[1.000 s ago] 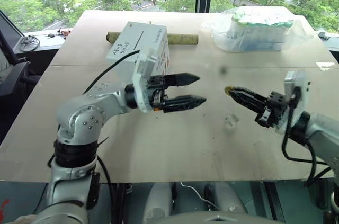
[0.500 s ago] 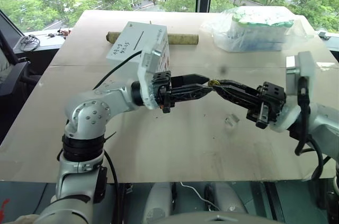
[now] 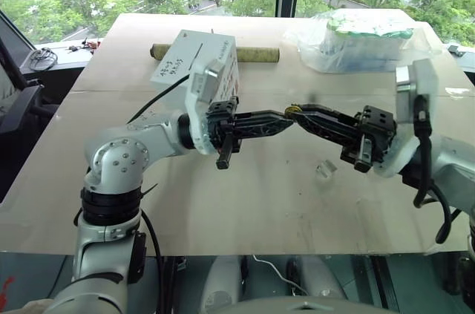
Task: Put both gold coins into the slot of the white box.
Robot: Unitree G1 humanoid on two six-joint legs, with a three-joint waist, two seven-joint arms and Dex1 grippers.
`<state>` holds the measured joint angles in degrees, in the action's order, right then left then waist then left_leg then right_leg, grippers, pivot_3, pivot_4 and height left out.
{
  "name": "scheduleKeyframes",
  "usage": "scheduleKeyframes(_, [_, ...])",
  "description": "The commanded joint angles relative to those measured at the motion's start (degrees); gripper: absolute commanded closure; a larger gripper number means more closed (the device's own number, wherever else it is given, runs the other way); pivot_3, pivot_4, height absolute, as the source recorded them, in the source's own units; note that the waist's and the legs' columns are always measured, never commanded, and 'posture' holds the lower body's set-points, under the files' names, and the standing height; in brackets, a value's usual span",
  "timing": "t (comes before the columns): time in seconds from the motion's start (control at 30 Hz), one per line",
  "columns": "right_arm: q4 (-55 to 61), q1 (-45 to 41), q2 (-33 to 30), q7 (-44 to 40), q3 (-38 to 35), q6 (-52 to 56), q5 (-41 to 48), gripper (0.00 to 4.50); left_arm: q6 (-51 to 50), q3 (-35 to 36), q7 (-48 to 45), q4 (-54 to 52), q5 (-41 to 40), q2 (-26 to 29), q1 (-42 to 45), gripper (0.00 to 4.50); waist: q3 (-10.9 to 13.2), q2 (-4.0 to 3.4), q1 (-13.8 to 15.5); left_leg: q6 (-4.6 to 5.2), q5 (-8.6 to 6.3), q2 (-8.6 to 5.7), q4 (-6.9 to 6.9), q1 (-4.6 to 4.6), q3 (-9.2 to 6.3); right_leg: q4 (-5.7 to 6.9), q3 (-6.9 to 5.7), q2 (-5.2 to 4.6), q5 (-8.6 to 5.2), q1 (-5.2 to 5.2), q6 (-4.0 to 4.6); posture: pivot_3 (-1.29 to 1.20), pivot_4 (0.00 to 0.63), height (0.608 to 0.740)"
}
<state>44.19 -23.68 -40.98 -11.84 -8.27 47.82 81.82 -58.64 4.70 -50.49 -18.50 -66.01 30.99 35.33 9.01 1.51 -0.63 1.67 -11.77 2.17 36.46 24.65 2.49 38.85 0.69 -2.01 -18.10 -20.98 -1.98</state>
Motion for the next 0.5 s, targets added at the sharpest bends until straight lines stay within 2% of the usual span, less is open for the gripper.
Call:
scheduleKeyframes(0.03, [1.3,1.1,-1.7,-3.0,-1.1,-1.3,2.9,4.03,1.1,0.9,0.4,-0.9,-0.8,-0.2,0.6,4.5,0.0,0.0,0.0,0.0,0.0,0.0,0.0,0.0,0.0,0.0,0.0,0.0,0.0,0.0,0.0,0.0,0.15,0.74])
scheduleKeyframes(0.13, [1.0,2.1,-3.4,-4.3,-2.4,-2.3,1.6,2.85,1.7,1.9,1.7,-0.6,-1.1,-0.6,0.8,4.5,0.0,0.0,0.0,0.01,0.0,0.0,0.0,0.01,0.0,-0.01,0.0,0.0,0.0,0.0,0.0,0.0,0.15,0.74])
scheduleKeyframes(0.23, [0.6,2.9,-4.5,-5.2,-3.5,-3.1,0.2,1.48,2.3,2.8,3.1,-0.8,-1.3,-0.9,0.9,4.5,0.0,0.0,0.0,0.01,0.0,0.0,0.0,0.01,0.0,-0.01,0.0,0.0,0.0,0.0,0.0,0.0,0.15,0.74])
scheduleKeyframes(0.4, [-0.1,4.8,-6.9,-7.7,-5.9,-4.4,-4.6,1.48,3.2,4.1,5.6,-2.0,-1.0,-0.7,0.0,4.5,0.0,0.0,0.0,0.01,0.0,0.0,0.0,0.01,0.0,-0.02,0.0,0.01,0.0,0.0,0.0,0.0,0.15,0.74])
scheduleKeyframes(0.5, [-0.3,5.3,-9.3,-11.0,-7.2,-6.3,-11.7,1.48,5.6,5.7,10.5,-2.8,1.0,-1.4,0.4,4.5,0.0,0.0,0.0,0.0,0.0,0.0,0.0,0.01,0.01,-0.02,0.01,0.02,0.0,0.0,0.0,0.0,0.15,0.74])
